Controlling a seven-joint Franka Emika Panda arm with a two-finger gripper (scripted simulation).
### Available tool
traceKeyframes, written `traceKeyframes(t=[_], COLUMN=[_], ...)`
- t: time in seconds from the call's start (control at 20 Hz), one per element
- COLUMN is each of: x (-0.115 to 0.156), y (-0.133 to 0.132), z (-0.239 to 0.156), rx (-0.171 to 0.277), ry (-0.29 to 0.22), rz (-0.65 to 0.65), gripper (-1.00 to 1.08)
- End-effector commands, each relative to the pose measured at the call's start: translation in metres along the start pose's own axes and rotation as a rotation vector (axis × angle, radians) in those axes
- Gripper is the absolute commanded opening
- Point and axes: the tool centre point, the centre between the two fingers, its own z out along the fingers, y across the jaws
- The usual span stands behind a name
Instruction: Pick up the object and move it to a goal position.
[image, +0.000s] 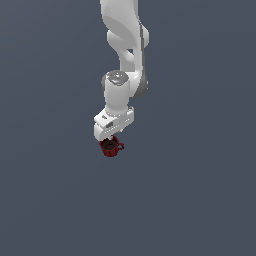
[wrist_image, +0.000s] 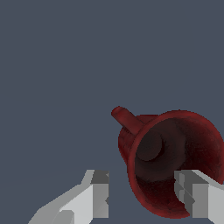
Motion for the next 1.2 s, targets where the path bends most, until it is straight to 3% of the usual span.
traceKeyframes(t=[0.0, 0.55, 0.6, 1.15], x=[0.0, -0.001, -0.001, -0.001], y=[0.0, -0.001, -0.001, -0.001], z=[0.002, 0.03, 0.03, 0.029], rx=[0.0, 0.0, 0.0, -0.001], ry=[0.0, 0.0, 0.0, 0.001], rz=[0.0, -0.006, -0.006, -0.006], gripper=[0.28, 0.28, -1.0, -1.0])
